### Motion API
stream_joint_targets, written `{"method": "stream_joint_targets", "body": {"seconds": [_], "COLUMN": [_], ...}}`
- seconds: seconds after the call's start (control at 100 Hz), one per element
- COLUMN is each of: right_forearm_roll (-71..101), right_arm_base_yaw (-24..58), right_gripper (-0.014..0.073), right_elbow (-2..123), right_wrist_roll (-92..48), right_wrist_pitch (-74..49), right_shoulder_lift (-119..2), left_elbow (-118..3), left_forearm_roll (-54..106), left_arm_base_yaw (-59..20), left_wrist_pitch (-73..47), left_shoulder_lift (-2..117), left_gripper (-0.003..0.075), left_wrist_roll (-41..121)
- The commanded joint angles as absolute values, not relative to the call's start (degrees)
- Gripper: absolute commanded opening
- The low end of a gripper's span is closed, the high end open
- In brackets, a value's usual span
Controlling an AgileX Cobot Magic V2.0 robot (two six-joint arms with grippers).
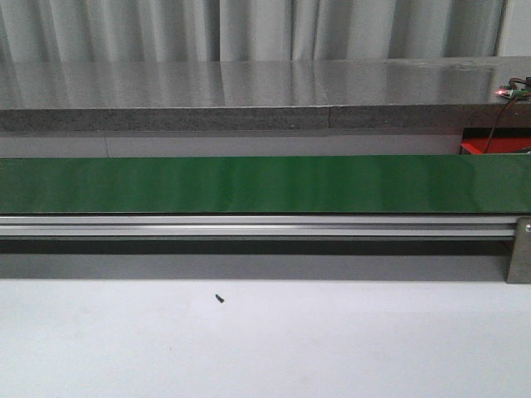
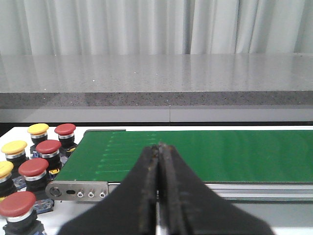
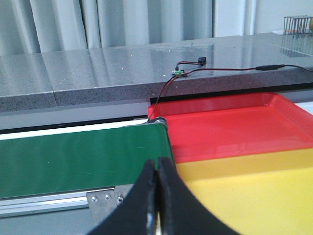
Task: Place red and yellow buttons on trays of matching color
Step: 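Move the left gripper over the cluster of red and yellow buttons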
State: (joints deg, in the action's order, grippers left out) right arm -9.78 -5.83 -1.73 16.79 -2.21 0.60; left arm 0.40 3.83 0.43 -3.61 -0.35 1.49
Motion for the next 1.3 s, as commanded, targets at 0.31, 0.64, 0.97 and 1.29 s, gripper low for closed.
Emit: {"method": "stream_joint_targets", "body": {"seconds": [0.31,0.64,0.97,1.29], "right_forearm_roll": [-10.26,-10.26,-10.26,-10.26], "right_arm_base_yaw": [-5.99,-5.99,-5.99,-5.99], "right_gripper": [-0.0122,-0.0122,-0.0122,-0.0122], "right_elbow": [-0.63,-0.63,-0.63,-0.63], "right_wrist_roll": [16.65,16.65,16.65,16.65], "right_wrist_pitch": [2.41,2.41,2.41,2.41], "right_shoulder_lift": [1.64,1.64,1.64,1.64], "left_elbow": [2.78,2.78,2.78,-4.11], "left_forearm_roll": [3.78,3.78,3.78,4.61], "left_arm_base_yaw": [-0.16,-0.16,-0.16,5.14], "left_wrist_pitch": [0.72,0.87,1.82,-0.76], "left_shoulder_lift": [-2.21,-2.21,-2.21,0.85], "left_gripper": [-0.002,-0.002,-0.002,-0.002], "left_wrist_roll": [1.04,1.04,1.04,1.04]}}
